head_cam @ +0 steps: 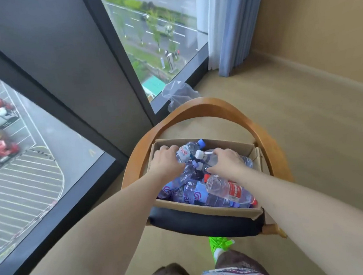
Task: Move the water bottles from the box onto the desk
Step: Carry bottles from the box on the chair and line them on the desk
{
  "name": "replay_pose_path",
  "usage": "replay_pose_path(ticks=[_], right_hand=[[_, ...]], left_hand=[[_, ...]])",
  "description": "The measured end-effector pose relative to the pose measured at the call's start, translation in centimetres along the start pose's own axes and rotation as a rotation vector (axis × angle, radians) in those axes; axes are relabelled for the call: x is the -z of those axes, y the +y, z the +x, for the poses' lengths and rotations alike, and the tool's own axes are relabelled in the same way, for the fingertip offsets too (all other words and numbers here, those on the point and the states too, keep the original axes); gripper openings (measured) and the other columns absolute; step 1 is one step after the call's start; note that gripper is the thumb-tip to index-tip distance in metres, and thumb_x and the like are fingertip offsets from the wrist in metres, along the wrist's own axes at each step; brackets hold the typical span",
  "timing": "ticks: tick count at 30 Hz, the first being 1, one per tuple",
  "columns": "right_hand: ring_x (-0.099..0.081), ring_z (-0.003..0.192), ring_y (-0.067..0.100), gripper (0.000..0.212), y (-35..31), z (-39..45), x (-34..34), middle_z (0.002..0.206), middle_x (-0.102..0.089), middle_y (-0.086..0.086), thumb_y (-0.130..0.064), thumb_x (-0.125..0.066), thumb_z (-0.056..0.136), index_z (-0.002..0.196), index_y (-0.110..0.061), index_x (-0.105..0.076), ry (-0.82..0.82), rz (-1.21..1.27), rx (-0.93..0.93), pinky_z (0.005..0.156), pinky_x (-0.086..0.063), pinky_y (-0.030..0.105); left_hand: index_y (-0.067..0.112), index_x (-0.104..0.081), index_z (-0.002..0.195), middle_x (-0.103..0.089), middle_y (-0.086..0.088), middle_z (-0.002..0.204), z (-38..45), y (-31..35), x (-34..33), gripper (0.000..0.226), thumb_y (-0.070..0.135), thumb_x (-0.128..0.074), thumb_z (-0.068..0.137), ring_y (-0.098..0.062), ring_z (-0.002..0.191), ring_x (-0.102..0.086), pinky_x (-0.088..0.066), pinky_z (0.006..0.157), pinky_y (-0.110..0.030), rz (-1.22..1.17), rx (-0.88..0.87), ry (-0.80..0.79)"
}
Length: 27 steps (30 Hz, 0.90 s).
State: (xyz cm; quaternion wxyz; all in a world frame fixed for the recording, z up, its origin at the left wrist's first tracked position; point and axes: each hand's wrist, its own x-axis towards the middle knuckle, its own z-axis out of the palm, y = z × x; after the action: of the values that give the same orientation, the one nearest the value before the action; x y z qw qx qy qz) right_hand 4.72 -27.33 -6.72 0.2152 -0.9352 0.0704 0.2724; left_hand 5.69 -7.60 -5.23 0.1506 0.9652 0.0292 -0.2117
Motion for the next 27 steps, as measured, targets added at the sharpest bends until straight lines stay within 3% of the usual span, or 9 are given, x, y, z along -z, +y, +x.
replay_pose_path(ticks=[6,10,12,14,21,27], right_hand=[[-0.065,0.110,0.028,0.065,3.0,1.4,-1.3,0.127,-0.065,0.008,-0.040,-0.079,0.082,0.140,-0.023,-0.055,-0.066,0.072,-0.103,0.089,-0.059,0.043],[-0.063,0.099,0.024,0.043,5.6,0.7,-3.1,0.120,-0.066,0.007,-0.029,-0.071,0.089,0.129,-0.019,-0.060,-0.065,0.111,-0.200,0.085,-0.060,0.043],[-0.064,0.102,0.028,0.026,6.7,0.1,-4.0,0.117,-0.067,0.008,-0.023,-0.065,0.090,0.116,-0.020,-0.064,-0.085,0.125,-0.237,0.087,-0.059,0.046],[-0.062,0.110,0.031,0.026,7.8,-0.3,-4.9,0.117,-0.067,0.008,-0.019,-0.059,0.089,0.114,-0.020,-0.066,-0.091,0.144,-0.268,0.091,-0.057,0.045],[-0.061,0.114,0.028,0.034,9.7,-0.2,-5.4,0.121,-0.066,0.005,-0.017,-0.066,0.087,0.121,-0.020,-0.068,-0.031,0.215,-0.331,0.092,-0.058,0.044],[-0.064,0.103,0.023,0.032,10.5,-0.3,-5.6,0.116,-0.067,0.002,-0.021,-0.069,0.088,0.120,-0.022,-0.067,-0.013,0.270,-0.336,0.083,-0.061,0.042]], left_hand=[[0.018,-0.055,0.139,-0.054,-0.014,0.131,3.0,2.0,-2.5,0.055,0.034,-0.069,0.088,-0.035,0.123,-0.051,-0.045,0.099,-0.043,-0.013,-0.074,-0.090],[0.017,-0.058,0.136,-0.056,-0.016,0.129,3.9,3.6,-4.8,0.054,0.034,-0.070,0.087,-0.035,0.124,-0.052,-0.045,0.099,-0.038,-0.022,-0.172,-0.219],[0.016,-0.059,0.134,-0.058,-0.014,0.127,4.0,4.3,-6.2,0.054,0.038,-0.071,0.087,-0.033,0.121,-0.055,-0.046,0.094,-0.035,-0.009,-0.214,-0.298],[0.015,-0.061,0.132,-0.058,-0.013,0.126,3.8,5.2,-7.5,0.054,0.042,-0.071,0.087,-0.033,0.120,-0.055,-0.047,0.095,-0.036,0.026,-0.271,-0.359],[0.019,-0.051,0.143,-0.052,-0.008,0.138,1.3,8.7,-11.9,0.077,0.060,-0.072,0.081,-0.032,0.132,-0.042,-0.042,0.104,-0.050,0.451,-0.608,-0.450],[0.017,-0.050,0.137,-0.049,-0.011,0.133,1.5,10.4,-13.0,0.055,0.029,-0.070,0.087,-0.032,0.127,-0.045,-0.044,0.097,-0.048,0.560,-0.562,-0.418]])
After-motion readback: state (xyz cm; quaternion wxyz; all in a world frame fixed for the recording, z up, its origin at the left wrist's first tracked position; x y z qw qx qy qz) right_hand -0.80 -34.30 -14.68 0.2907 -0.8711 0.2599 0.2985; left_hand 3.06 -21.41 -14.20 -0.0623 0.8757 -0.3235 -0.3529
